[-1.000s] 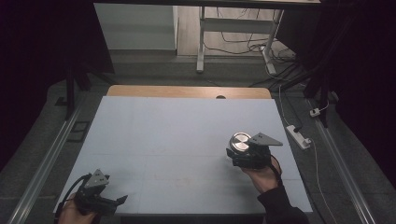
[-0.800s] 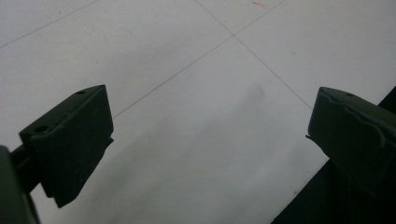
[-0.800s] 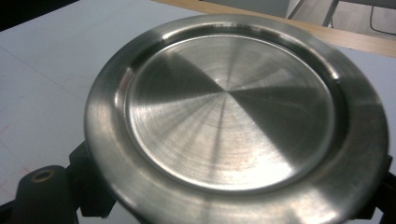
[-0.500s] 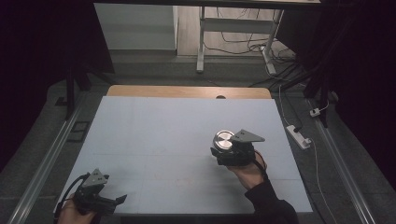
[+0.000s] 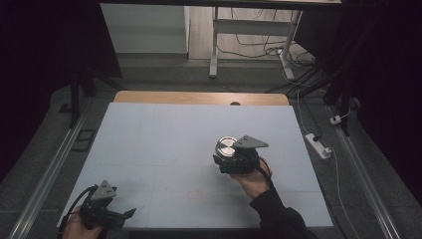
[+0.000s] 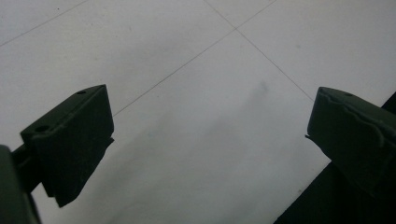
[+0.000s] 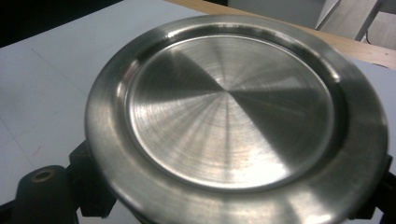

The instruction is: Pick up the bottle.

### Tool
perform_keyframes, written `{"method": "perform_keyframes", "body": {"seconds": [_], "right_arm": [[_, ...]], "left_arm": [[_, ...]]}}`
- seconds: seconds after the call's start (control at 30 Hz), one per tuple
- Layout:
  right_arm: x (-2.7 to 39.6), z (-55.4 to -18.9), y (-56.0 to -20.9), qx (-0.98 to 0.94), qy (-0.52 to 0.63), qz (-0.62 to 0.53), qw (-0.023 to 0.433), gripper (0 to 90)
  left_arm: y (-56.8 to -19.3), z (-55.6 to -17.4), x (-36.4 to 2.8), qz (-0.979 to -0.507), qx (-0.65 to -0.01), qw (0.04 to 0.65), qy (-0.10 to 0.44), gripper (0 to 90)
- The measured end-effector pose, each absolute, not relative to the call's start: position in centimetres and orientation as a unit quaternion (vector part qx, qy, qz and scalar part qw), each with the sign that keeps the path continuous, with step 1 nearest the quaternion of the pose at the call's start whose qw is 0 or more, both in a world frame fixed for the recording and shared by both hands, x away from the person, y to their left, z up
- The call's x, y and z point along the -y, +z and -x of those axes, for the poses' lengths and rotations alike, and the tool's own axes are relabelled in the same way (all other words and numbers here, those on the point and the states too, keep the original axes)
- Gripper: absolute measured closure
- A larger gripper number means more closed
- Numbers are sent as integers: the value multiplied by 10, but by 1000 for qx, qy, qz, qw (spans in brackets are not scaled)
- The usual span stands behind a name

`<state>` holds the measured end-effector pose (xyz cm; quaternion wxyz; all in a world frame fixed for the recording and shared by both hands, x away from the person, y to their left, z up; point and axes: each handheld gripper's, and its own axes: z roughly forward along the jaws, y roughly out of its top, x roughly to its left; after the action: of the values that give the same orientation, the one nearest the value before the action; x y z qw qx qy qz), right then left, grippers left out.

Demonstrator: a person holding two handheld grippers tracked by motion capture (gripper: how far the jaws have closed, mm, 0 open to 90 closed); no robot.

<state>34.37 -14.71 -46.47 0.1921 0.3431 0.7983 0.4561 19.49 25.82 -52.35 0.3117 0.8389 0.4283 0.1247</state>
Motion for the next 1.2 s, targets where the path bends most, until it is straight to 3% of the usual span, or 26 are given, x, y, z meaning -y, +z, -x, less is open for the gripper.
{"method": "perform_keyframes", "body": {"seconds": [0.87, 1.2], "right_arm": [[104, -348, -471, -816, 457, -310, 171, 138], [93, -344, -471, -827, 466, -277, 148, 138]], "left_arm": [[-523, -195, -261, -835, -430, 321, 121, 10], [-516, -199, -265, -819, -425, 371, 105, 0]]}}
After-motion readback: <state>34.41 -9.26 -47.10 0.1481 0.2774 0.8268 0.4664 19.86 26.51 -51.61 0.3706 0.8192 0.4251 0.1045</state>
